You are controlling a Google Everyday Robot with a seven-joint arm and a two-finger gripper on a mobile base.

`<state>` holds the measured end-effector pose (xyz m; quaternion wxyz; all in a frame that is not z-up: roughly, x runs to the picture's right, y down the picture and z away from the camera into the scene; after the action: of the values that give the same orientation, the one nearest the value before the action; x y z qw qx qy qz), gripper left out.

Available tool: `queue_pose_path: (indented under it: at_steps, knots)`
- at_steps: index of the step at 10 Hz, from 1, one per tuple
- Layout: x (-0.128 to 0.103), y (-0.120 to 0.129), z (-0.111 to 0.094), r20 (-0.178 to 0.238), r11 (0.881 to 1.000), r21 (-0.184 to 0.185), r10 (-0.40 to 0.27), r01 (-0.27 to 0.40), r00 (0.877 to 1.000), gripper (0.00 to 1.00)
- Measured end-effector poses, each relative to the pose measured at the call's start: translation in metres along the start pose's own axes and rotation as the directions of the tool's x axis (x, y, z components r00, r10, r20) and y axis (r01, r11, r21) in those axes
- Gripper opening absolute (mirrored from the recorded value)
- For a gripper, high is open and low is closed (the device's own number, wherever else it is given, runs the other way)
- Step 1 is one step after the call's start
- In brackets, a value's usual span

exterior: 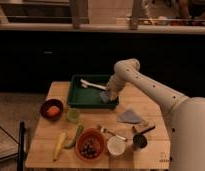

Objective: Wipe tray with sponge

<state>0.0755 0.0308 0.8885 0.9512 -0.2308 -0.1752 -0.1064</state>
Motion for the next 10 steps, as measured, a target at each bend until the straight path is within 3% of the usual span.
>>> queue_pose_path:
  at_steps: [3, 7, 10]
  knots:
    - [-0.023, -0.014, 0.012, 0.011, 1.0, 0.006, -0.024, 0.024, 1.0, 0.0]
    - [-0.033, -0.03, 0.033, 0.031, 0.999, 0.006, -0.04, 0.04, 0.999, 0.0]
    - [-0.027, -0.032, 0.058, 0.047, 0.999, -0.015, -0.034, 0.034, 0.998, 0.0]
